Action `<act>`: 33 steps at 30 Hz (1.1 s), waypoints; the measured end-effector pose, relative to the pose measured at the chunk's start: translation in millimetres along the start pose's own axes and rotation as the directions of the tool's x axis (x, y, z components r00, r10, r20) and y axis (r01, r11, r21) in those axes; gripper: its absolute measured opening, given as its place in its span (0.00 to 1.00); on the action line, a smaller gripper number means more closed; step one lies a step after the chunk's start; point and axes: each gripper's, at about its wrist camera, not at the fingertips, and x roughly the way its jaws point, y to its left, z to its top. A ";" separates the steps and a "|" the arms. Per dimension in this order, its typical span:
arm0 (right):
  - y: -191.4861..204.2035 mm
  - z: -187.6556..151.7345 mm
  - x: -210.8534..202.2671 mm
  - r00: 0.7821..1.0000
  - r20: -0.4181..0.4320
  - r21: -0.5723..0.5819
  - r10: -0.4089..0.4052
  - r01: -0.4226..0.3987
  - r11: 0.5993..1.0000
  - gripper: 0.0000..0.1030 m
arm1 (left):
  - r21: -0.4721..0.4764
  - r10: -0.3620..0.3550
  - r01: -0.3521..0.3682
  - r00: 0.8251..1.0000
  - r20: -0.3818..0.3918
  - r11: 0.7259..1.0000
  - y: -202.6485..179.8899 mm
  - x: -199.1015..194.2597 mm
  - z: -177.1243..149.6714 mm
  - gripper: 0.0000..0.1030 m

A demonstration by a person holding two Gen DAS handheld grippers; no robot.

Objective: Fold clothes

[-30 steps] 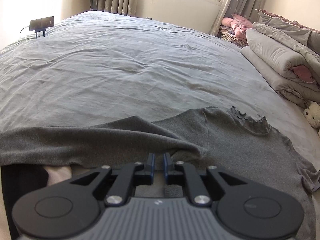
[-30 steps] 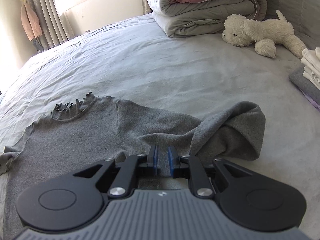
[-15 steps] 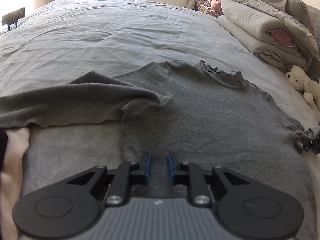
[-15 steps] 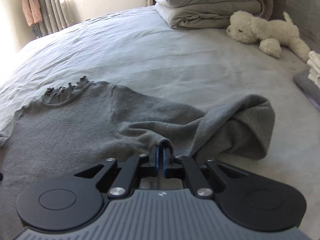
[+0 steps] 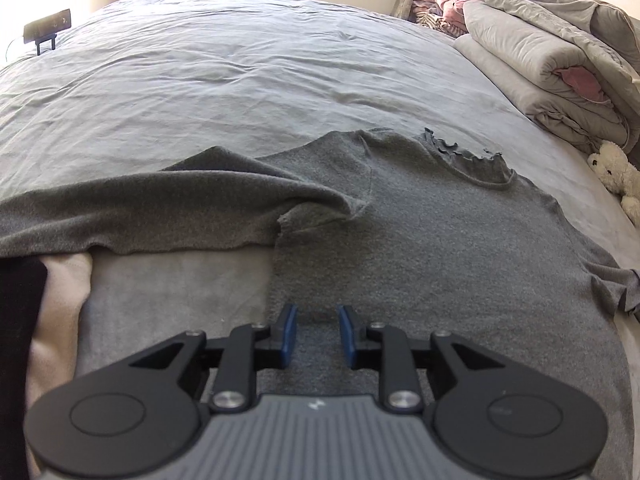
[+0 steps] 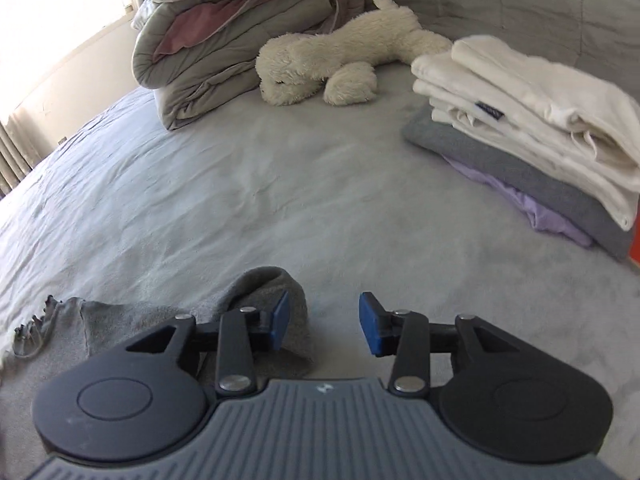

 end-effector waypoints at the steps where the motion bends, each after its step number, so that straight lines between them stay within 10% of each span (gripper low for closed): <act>1: -6.2 -0.6 4.3 0.998 -0.037 0.056 0.049 -0.047 0.997 0.42 | 0.003 0.001 -0.001 1.000 0.001 1.000 -1.3 -0.5 -0.7 0.27; 5: -14.3 -4.6 19.2 0.971 -0.140 0.215 0.196 -0.163 0.963 0.44 | 0.020 0.010 -0.010 1.000 0.004 1.000 -6.0 0.5 -2.5 0.31; 10: 7.6 -7.3 29.4 0.981 -0.117 0.148 0.154 -0.136 0.980 0.44 | 0.047 0.022 -0.023 1.000 0.009 0.999 -10.7 3.0 -5.0 0.35; 13: 28.4 -8.9 34.3 0.999 -0.035 -0.069 0.020 -0.022 0.997 0.09 | 0.056 0.019 -0.020 1.000 0.011 0.998 -11.3 3.7 -6.2 0.36; 16: 48.1 -8.8 18.0 0.979 0.172 -0.253 -0.108 0.150 0.956 0.00 | 0.052 0.012 -0.013 1.000 0.007 0.999 -9.3 5.0 -5.6 0.36; 18: 55.4 -6.2 -14.7 0.904 0.412 -0.281 -0.117 0.248 0.927 0.00 | 0.047 0.010 -0.010 1.000 0.005 0.999 -8.5 5.5 -4.9 0.36; 21: 62.7 -12.7 -48.2 0.708 0.700 -0.312 -0.096 0.423 0.851 0.00 | 0.054 0.015 -0.015 1.000 0.006 0.998 -9.9 5.9 -5.2 0.36; 22: 61.0 -14.5 -48.6 0.682 0.725 -0.323 -0.097 0.460 0.827 0.00 | 0.058 0.017 -0.017 1.000 0.006 0.998 -10.4 5.9 -5.5 0.37; 26: 35.1 -4.4 -2.8 0.880 0.434 -0.371 -0.191 0.368 0.853 0.03 | 0.070 0.024 -0.024 1.000 0.009 0.997 -12.2 6.2 -6.1 0.38; 28: 18.6 2.5 14.3 0.965 0.231 -0.285 -0.124 0.189 0.940 0.06 | 0.075 0.028 -0.029 1.000 0.011 0.997 -13.6 6.4 -6.2 0.39; 30: 6.1 8.5 20.1 0.993 0.117 -0.135 0.005 0.011 0.991 0.10 | 0.080 0.031 -0.032 0.999 0.013 0.996 -14.6 6.7 -6.3 0.40; 33: 25.1 10.3 10.1 0.986 0.154 -0.142 0.069 -0.047 0.989 0.12 | 0.081 0.040 -0.041 0.999 0.015 0.996 -17.5 6.4 -7.0 0.41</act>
